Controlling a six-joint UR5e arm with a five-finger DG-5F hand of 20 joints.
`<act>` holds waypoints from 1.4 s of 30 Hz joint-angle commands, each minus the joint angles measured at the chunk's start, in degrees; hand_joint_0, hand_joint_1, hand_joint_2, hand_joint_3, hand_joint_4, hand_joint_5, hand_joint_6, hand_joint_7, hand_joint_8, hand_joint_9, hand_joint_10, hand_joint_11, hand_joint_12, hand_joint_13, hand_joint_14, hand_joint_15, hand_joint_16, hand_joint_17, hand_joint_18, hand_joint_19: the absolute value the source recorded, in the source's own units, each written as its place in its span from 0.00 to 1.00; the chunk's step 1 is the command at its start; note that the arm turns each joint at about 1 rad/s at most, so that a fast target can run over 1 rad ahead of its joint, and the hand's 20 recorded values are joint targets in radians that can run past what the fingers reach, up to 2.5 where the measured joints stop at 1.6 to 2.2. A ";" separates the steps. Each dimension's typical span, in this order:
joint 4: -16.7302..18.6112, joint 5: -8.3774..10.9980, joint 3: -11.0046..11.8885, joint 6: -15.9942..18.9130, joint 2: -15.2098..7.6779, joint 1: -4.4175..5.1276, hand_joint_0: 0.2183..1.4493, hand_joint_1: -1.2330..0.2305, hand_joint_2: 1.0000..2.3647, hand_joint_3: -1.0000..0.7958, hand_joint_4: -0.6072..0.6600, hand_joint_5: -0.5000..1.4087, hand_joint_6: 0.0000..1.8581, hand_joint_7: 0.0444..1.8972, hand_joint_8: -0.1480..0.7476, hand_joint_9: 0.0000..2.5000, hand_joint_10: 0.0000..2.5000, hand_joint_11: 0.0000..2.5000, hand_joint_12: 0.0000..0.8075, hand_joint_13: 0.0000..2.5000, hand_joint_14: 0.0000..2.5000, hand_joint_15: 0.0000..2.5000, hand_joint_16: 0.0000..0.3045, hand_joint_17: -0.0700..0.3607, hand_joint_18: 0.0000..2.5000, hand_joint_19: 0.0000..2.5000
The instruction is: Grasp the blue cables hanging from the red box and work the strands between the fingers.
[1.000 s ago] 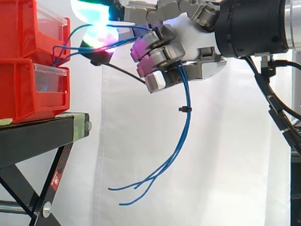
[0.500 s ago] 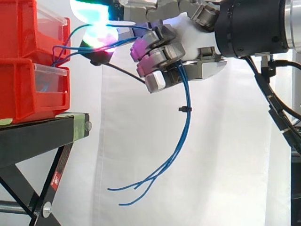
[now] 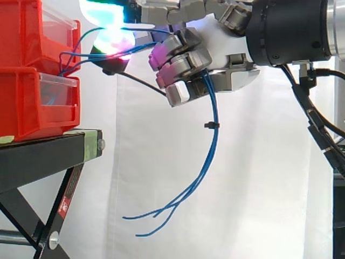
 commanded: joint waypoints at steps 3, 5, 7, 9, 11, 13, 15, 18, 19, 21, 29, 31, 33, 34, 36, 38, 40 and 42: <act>0.00 -0.09 0.06 0.00 0.00 0.04 0.56 0.34 0.00 0.57 0.45 0.30 0.76 0.57 0.79 0.75 1.00 1.00 0.86 0.84 1.00 0.73 0.84 0.61 1.00 0.31; -0.09 -0.09 0.06 0.00 0.00 -0.05 0.56 0.34 0.00 0.57 0.45 0.30 0.76 0.57 0.79 0.75 1.00 1.00 0.86 0.84 1.00 0.73 0.84 0.61 1.00 0.31; -0.09 -0.09 -0.03 0.00 0.00 -0.05 0.56 0.34 0.00 0.57 0.45 0.30 0.76 0.57 0.79 0.75 1.00 1.00 0.86 0.84 1.00 0.73 0.84 0.61 1.00 0.31; -0.17 -0.01 0.06 0.00 0.00 -0.05 0.56 0.34 0.00 0.58 0.46 0.30 0.76 0.57 0.79 0.75 1.00 1.00 0.86 0.84 1.00 0.73 0.84 0.61 1.00 0.31; -0.26 0.08 -0.03 0.00 0.00 -0.05 0.56 0.34 0.00 0.58 0.46 0.30 0.76 0.57 0.79 0.75 1.00 1.00 0.86 0.84 1.00 0.73 0.84 0.61 1.00 0.31; -0.44 -0.01 -0.03 0.00 0.00 -0.05 0.55 0.34 0.01 0.58 0.46 0.30 0.76 0.57 0.79 0.75 1.00 1.00 0.86 0.84 1.00 0.73 0.84 0.61 1.00 0.31; -0.53 -0.01 -0.03 0.00 0.00 0.04 0.54 0.34 0.03 0.57 0.47 0.31 0.75 0.57 0.79 0.75 1.00 1.00 0.86 0.84 1.00 0.73 0.84 0.61 1.00 0.31; -0.61 -0.01 -0.03 0.00 0.00 0.04 0.54 0.34 0.04 0.56 0.47 0.31 0.75 0.58 0.79 0.75 1.00 1.00 0.86 0.84 1.00 0.73 0.84 0.61 1.00 0.31; -0.61 -0.01 -0.03 0.00 0.00 0.04 0.54 0.34 0.04 0.56 0.47 0.31 0.75 0.58 0.79 0.75 1.00 1.00 0.86 0.84 1.00 0.73 0.84 0.61 1.00 0.31; -0.61 -0.01 0.06 0.00 0.00 0.04 0.54 0.34 0.04 0.56 0.47 0.31 0.75 0.58 0.79 0.75 1.00 1.00 0.86 0.84 1.00 0.73 0.84 0.61 1.00 0.31; -0.61 -0.01 0.06 0.00 0.00 0.04 0.54 0.34 0.04 0.56 0.48 0.31 0.75 0.58 0.79 0.75 1.00 1.00 0.86 0.84 1.00 0.73 0.84 0.61 1.00 0.31; -0.61 -0.01 -0.03 0.00 0.00 0.04 0.54 0.34 0.04 0.57 0.48 0.31 0.75 0.58 0.79 0.75 1.00 1.00 0.86 0.84 1.00 0.73 0.84 0.61 1.00 0.31; -0.61 -0.01 0.06 0.00 0.00 0.04 0.54 0.34 0.04 0.56 0.48 0.31 0.75 0.58 0.79 0.75 1.00 1.00 0.86 0.84 1.00 0.73 0.84 0.61 1.00 0.31; -0.61 -0.01 0.06 0.00 0.00 0.04 0.54 0.34 0.04 0.56 0.48 0.31 0.75 0.58 0.79 0.75 1.00 1.00 0.86 0.84 1.00 0.73 0.84 0.61 1.00 0.31; -0.61 -0.01 0.06 0.00 0.00 0.04 0.53 0.34 0.05 0.56 0.48 0.31 0.75 0.58 0.79 0.75 1.00 1.00 0.86 0.84 1.00 0.73 0.84 0.61 1.00 0.31; -0.61 0.08 -0.03 0.00 0.00 0.04 0.53 0.34 0.05 0.56 0.48 0.31 0.75 0.58 0.79 0.75 1.00 1.00 0.86 0.84 1.00 0.73 0.84 0.61 1.00 0.31; -0.70 0.08 -0.03 0.00 0.00 0.04 0.53 0.34 0.05 0.56 0.48 0.31 0.75 0.58 0.79 0.75 1.00 1.00 0.86 0.84 1.00 0.73 0.84 0.61 1.00 0.31; -0.70 0.08 -0.03 0.00 0.00 0.04 0.53 0.34 0.05 0.56 0.48 0.31 0.75 0.59 0.79 0.75 1.00 1.00 0.86 0.84 1.00 0.73 0.84 0.61 1.00 0.31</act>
